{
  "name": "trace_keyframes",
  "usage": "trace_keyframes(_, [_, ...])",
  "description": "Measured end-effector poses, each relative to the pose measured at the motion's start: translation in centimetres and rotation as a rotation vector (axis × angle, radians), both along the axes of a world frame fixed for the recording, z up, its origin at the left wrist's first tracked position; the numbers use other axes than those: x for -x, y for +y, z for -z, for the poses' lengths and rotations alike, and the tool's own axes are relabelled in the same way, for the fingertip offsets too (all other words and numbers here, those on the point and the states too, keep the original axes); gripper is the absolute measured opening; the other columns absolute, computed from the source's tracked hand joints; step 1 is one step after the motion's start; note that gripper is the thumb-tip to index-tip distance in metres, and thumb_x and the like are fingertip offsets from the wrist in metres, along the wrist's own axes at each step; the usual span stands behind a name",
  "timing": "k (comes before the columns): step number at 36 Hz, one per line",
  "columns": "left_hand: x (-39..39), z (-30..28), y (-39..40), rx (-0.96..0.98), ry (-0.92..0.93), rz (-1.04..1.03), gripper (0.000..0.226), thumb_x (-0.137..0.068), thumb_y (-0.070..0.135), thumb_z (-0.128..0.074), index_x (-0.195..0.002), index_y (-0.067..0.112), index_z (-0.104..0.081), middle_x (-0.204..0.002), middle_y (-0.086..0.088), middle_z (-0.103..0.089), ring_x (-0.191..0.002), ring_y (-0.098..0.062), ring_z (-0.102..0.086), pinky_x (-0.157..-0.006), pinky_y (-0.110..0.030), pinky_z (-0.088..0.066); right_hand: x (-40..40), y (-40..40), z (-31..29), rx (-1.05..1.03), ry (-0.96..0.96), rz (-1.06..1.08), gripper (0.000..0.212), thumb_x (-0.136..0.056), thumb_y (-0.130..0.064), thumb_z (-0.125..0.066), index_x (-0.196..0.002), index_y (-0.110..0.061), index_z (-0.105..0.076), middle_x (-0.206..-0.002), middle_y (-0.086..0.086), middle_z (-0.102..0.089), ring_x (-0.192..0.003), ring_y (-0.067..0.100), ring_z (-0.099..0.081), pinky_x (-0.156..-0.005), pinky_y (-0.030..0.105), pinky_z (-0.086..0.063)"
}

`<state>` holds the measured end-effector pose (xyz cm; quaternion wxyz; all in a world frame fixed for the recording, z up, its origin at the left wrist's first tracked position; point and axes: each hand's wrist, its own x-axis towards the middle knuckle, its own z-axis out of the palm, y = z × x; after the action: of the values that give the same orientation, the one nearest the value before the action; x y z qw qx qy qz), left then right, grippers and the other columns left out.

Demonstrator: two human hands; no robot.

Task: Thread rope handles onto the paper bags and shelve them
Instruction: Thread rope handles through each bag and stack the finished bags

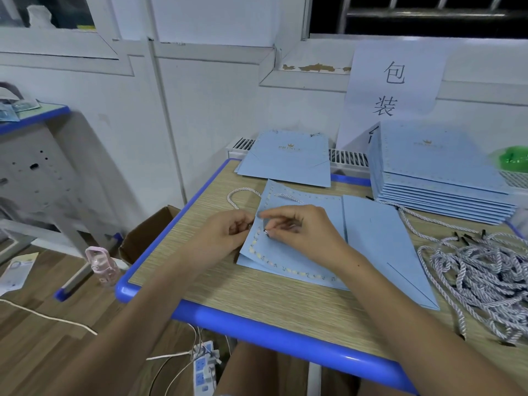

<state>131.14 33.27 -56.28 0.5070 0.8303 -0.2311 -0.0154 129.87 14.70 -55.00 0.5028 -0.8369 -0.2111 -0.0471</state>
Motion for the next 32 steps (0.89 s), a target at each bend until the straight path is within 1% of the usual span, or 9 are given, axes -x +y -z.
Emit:
trace_keyframes(3, [0.0,0.2,-0.3,-0.035,-0.001,-0.031,0.014,-0.093,0.008,-0.055,-0.09,0.009,-0.069,-0.068,0.009,-0.062,-0.058,0.004,-0.051,-0.058,-0.012,-0.039,-0.1,-0.1,-0.1,-0.036,0.018,0.004,0.03,-0.082,0.003,-0.068,-0.103,-0.019,-0.069,-0.08,-0.009,-0.068,-0.08,-0.004,-0.063,-0.081,0.008,-0.046])
trace_keyframes(9, [-0.5,0.3,-0.3,-0.144,-0.019,-0.024,0.017,-0.093,0.016,-0.057,-0.092,0.004,-0.069,-0.08,-0.018,-0.063,-0.069,-0.013,-0.049,-0.065,-0.031,-0.039,-0.1,-0.1,0.1,-0.056,0.033,-0.002,0.027,-0.083,0.003,-0.066,-0.097,-0.019,-0.068,-0.082,-0.005,-0.068,-0.08,-0.003,-0.063,-0.08,0.01,-0.047])
trace_keyframes(12, [-0.7,0.2,-0.2,-0.167,-0.006,-0.039,0.016,-0.094,0.018,-0.055,-0.086,0.006,-0.063,-0.071,-0.004,-0.052,-0.065,-0.009,-0.043,-0.062,-0.024,-0.036,-0.2,-0.2,0.2,-0.027,0.026,-0.002,0.024,-0.084,0.002,-0.065,-0.097,-0.018,-0.069,-0.081,-0.007,-0.066,-0.077,-0.005,-0.06,-0.077,0.009,-0.046])
trace_keyframes(16, [-0.5,0.1,-0.4,-0.239,-0.084,-0.068,0.025,-0.098,0.018,-0.046,-0.074,0.024,-0.053,-0.073,0.01,-0.05,-0.065,0.001,-0.047,-0.061,-0.016,-0.034,-0.2,-0.1,0.5,0.017,0.015,-0.003,0.019,-0.085,-0.002,-0.065,-0.089,-0.019,-0.068,-0.076,-0.006,-0.062,-0.07,-0.002,-0.055,-0.068,0.009,-0.042])
trace_keyframes(20, [-0.8,0.3,-0.6,-0.243,-0.145,-0.139,0.029,-0.099,0.02,-0.044,-0.075,0.005,-0.052,-0.067,0.005,-0.047,-0.062,-0.01,-0.04,-0.058,-0.024,-0.032,-0.2,-0.2,0.4,0.069,0.018,-0.005,0.02,-0.085,-0.006,-0.066,-0.078,-0.024,-0.062,-0.073,-0.009,-0.059,-0.067,-0.002,-0.052,-0.066,0.01,-0.043])
trace_keyframes(24, [-1.0,0.4,-1.2,-0.074,-0.014,-0.18,0.041,-0.099,0.021,-0.046,-0.058,0.015,-0.046,-0.05,0.013,-0.047,-0.049,-0.002,-0.038,-0.054,-0.022,-0.03,-0.3,-0.1,0.5,0.063,0.016,0.001,0.02,-0.086,-0.007,-0.063,-0.077,-0.024,-0.06,-0.075,-0.008,-0.059,-0.067,-0.002,-0.051,-0.067,0.01,-0.043])
trace_keyframes(26, [-0.9,0.2,-1.2,-0.003,0.091,-0.174,0.041,-0.1,0.027,-0.043,-0.064,0.017,-0.06,-0.052,0.017,-0.056,-0.049,0.003,-0.045,-0.055,-0.018,-0.035,-0.3,-0.1,0.6,0.05,0.015,0.01,0.02,-0.087,-0.008,-0.062,-0.076,-0.024,-0.059,-0.074,-0.01,-0.058,-0.067,-0.004,-0.052,-0.067,0.01,-0.042])
trace_keyframes(29, [-0.9,-0.1,-1.0,-0.003,0.194,-0.2,0.051,-0.1,0.037,-0.038,-0.087,-0.002,-0.068,-0.063,0.005,-0.057,-0.051,-0.003,-0.044,-0.059,-0.019,-0.034,-0.4,-0.1,0.6,0.061,0.013,0.03,0.019,-0.09,-0.011,-0.061,-0.077,-0.025,-0.059,-0.075,-0.011,-0.058,-0.067,-0.005,-0.052,-0.067,0.01,-0.042])
trace_keyframes(32, [-0.4,-0.3,-0.9,0.002,0.182,-0.149,0.043,-0.1,0.03,-0.042,-0.076,0.007,-0.069,-0.062,0.008,-0.059,-0.052,-0.002,-0.048,-0.061,-0.021,-0.038,-0.5,-0.2,0.7,0.046,0.049,0.031,0.02,-0.091,-0.014,-0.059,-0.077,-0.027,-0.059,-0.078,-0.009,-0.061,-0.072,0.002,-0.055,-0.071,0.017,-0.047])
